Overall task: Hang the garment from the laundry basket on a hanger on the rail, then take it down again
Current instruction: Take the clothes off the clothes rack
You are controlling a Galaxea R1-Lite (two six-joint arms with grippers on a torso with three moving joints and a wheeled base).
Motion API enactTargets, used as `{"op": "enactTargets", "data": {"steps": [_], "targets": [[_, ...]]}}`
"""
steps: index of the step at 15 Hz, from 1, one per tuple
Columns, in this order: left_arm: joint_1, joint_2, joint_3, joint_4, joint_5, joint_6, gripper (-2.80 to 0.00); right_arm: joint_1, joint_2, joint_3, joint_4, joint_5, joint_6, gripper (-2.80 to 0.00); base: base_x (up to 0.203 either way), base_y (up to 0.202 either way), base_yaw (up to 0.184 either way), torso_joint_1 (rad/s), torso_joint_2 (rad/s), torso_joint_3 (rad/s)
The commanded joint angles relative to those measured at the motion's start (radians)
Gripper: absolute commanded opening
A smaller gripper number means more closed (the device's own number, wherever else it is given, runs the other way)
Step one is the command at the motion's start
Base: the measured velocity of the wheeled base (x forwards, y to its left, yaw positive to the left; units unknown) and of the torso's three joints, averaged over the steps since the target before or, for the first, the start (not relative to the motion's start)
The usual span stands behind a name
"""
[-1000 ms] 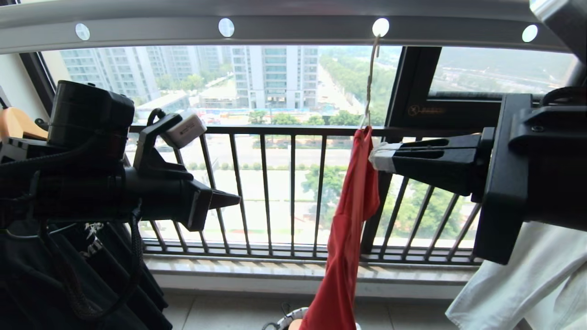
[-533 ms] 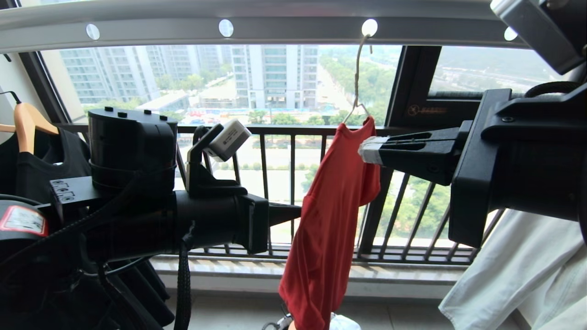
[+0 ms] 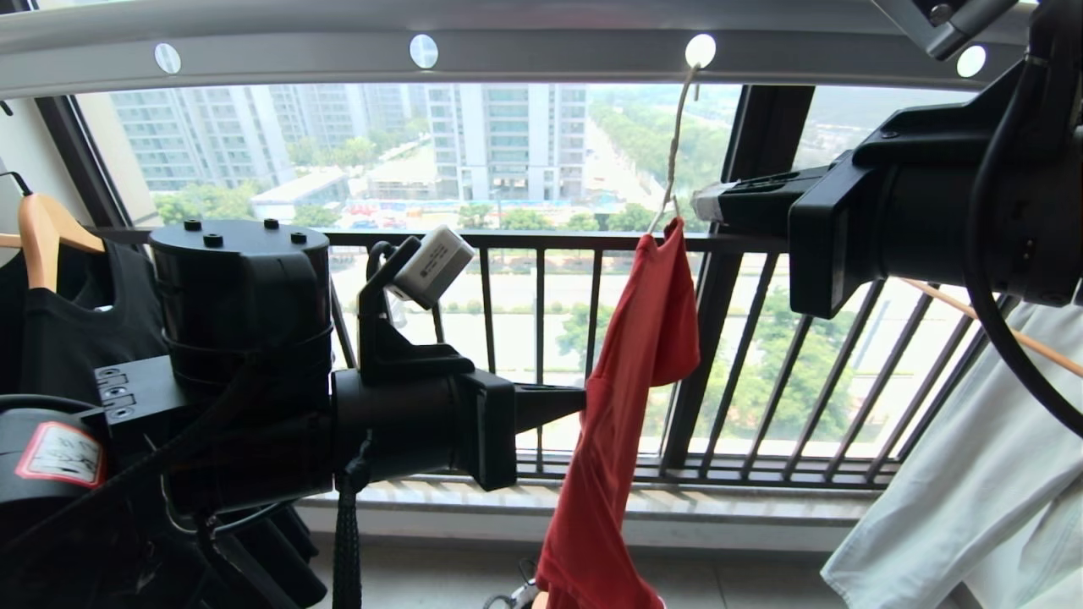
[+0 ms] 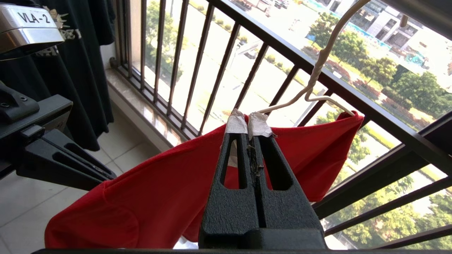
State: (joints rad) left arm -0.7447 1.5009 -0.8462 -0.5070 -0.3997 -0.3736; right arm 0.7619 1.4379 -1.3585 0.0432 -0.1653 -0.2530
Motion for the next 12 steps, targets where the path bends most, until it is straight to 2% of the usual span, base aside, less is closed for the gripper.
{"op": "enactTargets", "data": {"steps": [1,4,11,12], "targets": [[-0.007,-0.004,0.001,-0.004,-0.002,-0.002,-2.8,-0.047,0.072,-0.059,0.004,-0.004,-0.003,-2.8,0.0,0.0,0.0,0.0,0.0,0.0],[-0.023,-0.007,0.002,-0.004,-0.001,-0.002,-2.8,-0.057,0.087,-0.06,0.004,-0.037,-0.005,-2.8,0.0,0.0,0.0,0.0,0.0,0.0],[-0.047,-0.024,0.018,-0.016,0.002,0.001,-2.8,-0.117,0.104,-0.099,-0.001,-0.042,-0.033,-2.8,0.0,0.0,0.0,0.0,0.0,0.0],[-0.048,-0.022,0.019,-0.015,0.002,0.004,-2.8,-0.124,0.104,-0.1,0.0,-0.042,-0.034,0.0,0.0,0.0,0.0,0.0,0.0,0.0]]}}
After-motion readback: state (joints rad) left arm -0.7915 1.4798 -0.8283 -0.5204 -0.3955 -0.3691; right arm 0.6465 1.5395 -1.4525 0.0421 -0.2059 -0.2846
